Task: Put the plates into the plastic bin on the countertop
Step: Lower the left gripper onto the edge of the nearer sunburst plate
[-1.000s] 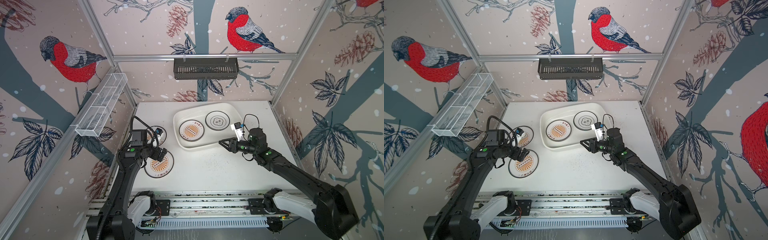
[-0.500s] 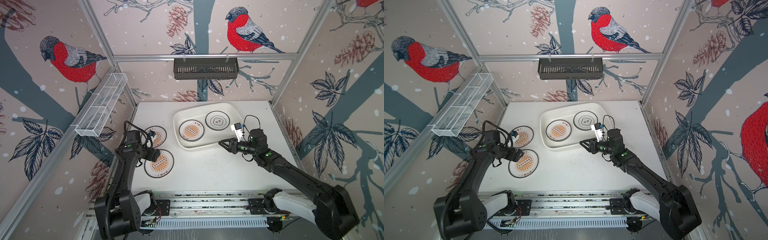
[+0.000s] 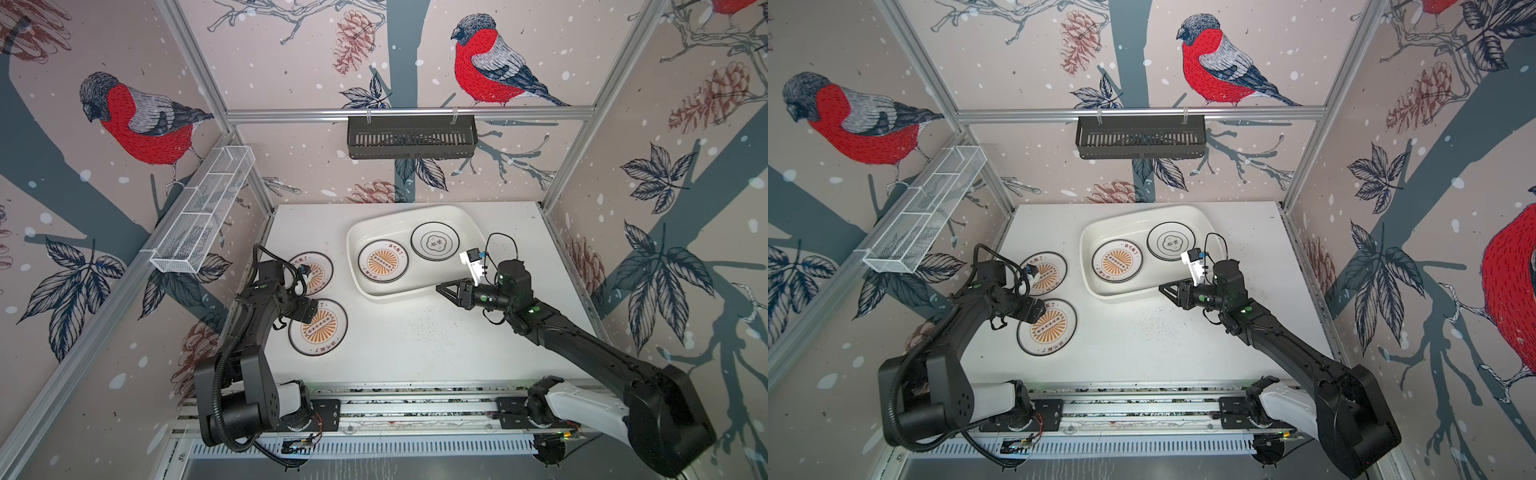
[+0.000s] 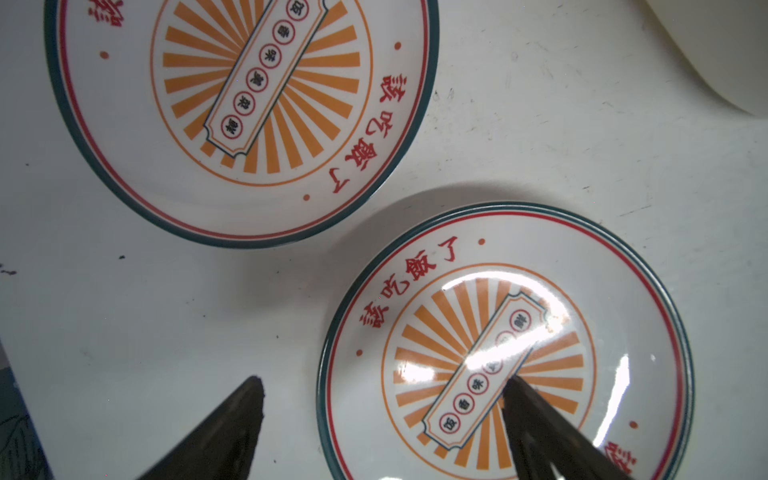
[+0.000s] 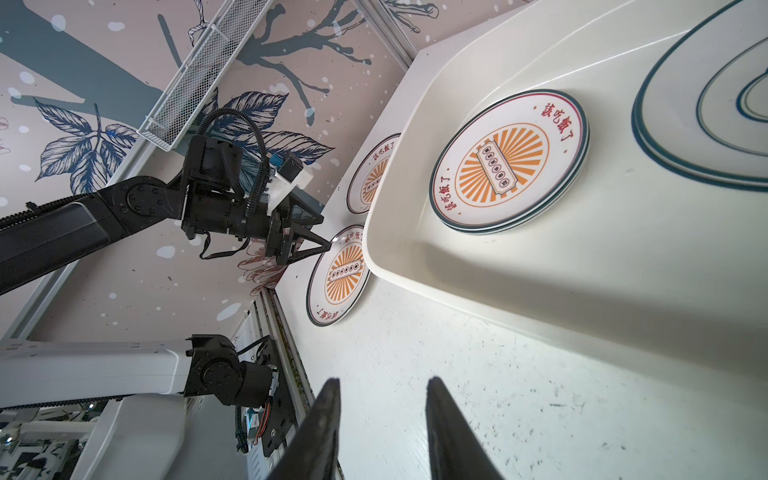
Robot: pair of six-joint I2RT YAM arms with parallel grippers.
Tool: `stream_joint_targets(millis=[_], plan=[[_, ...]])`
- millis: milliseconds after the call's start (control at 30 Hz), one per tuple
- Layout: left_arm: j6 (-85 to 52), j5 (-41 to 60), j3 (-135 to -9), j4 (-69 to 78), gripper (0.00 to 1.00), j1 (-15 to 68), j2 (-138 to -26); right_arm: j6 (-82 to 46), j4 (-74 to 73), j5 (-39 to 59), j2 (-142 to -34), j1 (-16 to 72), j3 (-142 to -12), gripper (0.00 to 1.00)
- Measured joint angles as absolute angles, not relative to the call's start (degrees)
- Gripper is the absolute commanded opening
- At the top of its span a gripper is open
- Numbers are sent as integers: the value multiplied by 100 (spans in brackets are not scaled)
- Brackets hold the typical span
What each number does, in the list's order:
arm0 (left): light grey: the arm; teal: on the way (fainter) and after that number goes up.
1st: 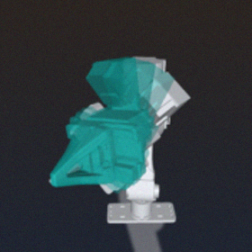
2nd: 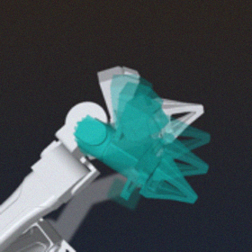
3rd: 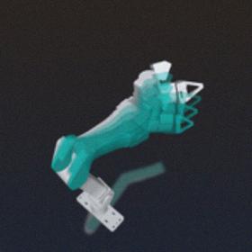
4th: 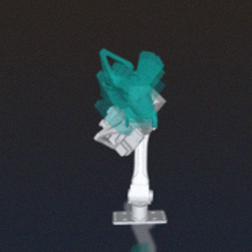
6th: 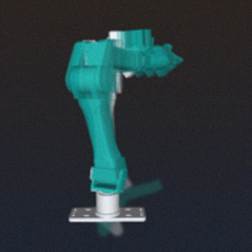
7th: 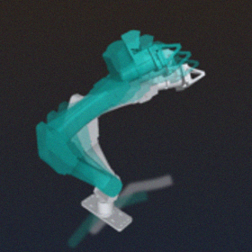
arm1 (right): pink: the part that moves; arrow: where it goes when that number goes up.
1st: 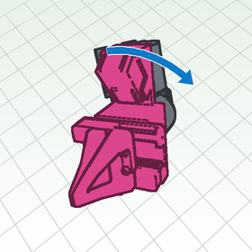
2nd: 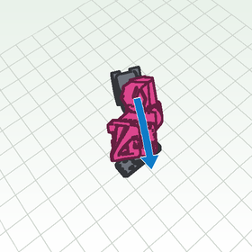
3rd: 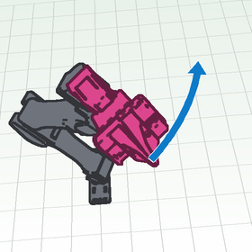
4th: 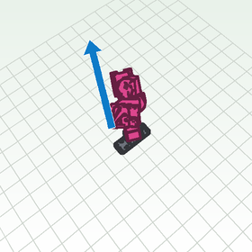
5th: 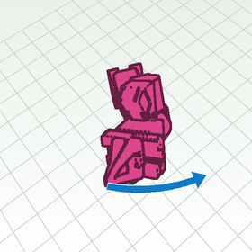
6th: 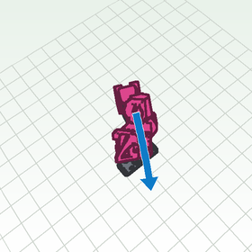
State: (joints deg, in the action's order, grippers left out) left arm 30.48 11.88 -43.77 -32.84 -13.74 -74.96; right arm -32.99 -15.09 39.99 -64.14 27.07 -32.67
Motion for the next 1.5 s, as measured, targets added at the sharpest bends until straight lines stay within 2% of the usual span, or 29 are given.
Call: stream_joint_targets(millis=[667,1500], plan=[[3369,1393,-4567,-3107,82,-1699,-8694,-3319,-1551,4016,-6429,2711,-3181,36],[4141,2499,-4936,-3938,58,-1855,-9201,-3428,-1702,4038,-6643,2711,-3194,34]])
